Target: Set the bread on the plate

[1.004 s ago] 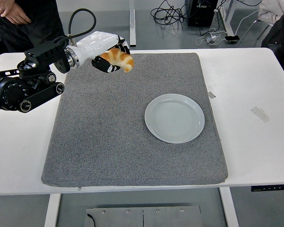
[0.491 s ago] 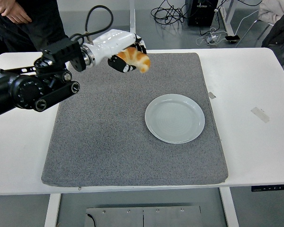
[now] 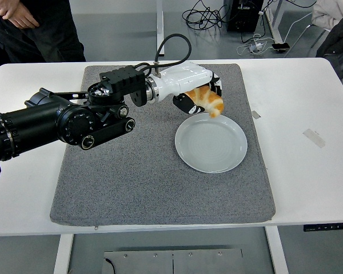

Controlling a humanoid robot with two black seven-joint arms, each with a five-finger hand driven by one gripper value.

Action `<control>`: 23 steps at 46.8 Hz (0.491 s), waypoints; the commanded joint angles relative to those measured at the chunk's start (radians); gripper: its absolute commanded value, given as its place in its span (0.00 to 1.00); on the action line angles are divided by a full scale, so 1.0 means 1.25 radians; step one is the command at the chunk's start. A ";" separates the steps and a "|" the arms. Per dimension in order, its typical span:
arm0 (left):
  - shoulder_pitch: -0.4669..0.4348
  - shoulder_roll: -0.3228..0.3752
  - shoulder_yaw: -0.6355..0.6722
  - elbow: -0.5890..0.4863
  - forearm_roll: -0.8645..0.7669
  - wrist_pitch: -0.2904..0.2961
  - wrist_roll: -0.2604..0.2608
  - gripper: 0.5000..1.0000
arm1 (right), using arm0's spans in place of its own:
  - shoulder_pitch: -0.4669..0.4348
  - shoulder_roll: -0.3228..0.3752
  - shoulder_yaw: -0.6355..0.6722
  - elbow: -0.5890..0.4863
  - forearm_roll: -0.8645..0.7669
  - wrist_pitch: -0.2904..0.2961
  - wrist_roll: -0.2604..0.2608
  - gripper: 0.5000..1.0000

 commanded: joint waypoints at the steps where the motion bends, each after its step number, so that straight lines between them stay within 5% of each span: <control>1: 0.000 -0.019 0.007 0.000 0.000 -0.001 -0.002 0.00 | 0.000 0.000 0.000 0.000 0.000 0.001 0.000 1.00; 23: 0.014 -0.031 0.055 0.021 -0.002 -0.014 -0.021 0.00 | 0.000 0.000 0.000 0.000 0.000 0.001 0.000 1.00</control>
